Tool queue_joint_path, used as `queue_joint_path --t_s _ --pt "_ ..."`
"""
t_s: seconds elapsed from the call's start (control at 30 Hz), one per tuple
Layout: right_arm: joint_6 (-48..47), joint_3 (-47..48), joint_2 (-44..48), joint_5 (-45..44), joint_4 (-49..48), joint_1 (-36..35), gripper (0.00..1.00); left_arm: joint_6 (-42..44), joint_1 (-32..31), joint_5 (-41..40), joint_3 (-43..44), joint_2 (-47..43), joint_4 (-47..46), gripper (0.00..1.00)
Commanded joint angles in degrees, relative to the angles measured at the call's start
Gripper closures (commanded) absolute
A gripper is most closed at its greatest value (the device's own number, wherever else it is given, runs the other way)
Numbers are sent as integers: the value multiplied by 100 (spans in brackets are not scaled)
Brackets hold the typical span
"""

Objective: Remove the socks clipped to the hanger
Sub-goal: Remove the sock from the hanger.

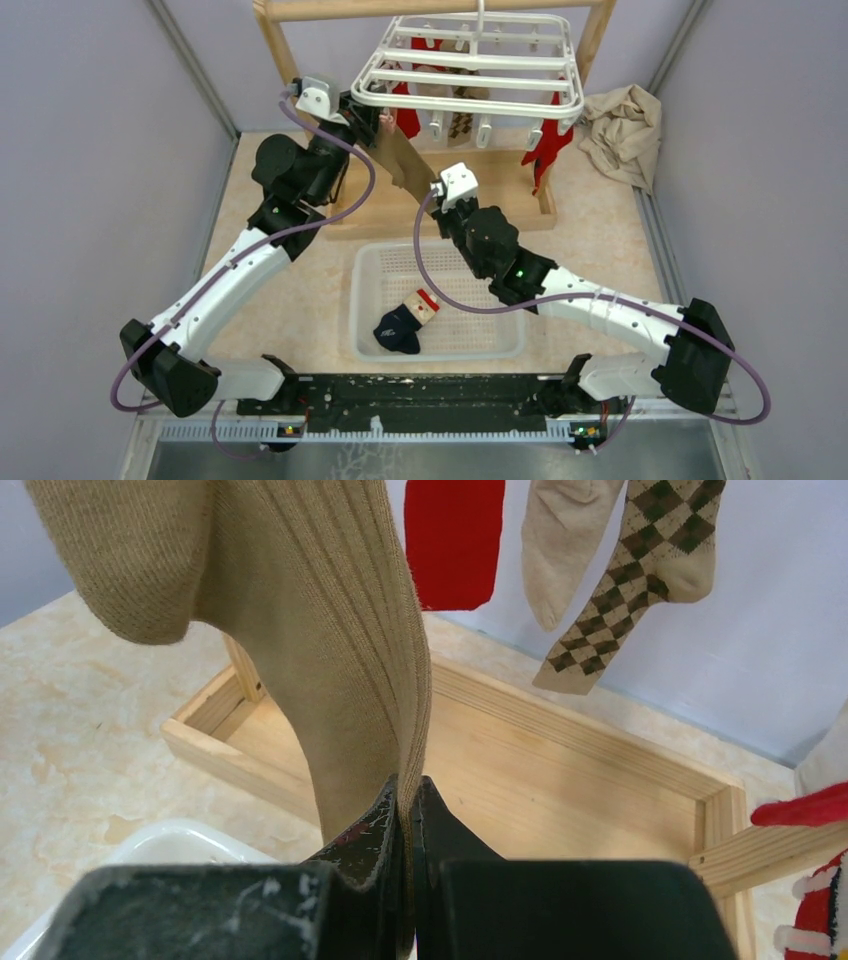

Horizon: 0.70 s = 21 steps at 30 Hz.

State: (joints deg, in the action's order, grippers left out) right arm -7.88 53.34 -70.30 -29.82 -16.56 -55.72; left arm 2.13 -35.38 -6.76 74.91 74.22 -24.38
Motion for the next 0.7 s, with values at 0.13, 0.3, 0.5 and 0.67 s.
queue_joint_path --t_s 0.13,0.3,0.5,0.67 --pt "83 -104 129 11 -149 0 100 -27 -9 375 220 -6 -145 100" --pt "93 -191 219 9 -138 0 100 -11 -6 638 303 1 27 92" --pt "92 -193 296 24 -122 5 100 -46 -5 817 350 65 232 41" --pt "102 -190 306 55 -111 8 100 -45 -9 793 364 101 276 33"
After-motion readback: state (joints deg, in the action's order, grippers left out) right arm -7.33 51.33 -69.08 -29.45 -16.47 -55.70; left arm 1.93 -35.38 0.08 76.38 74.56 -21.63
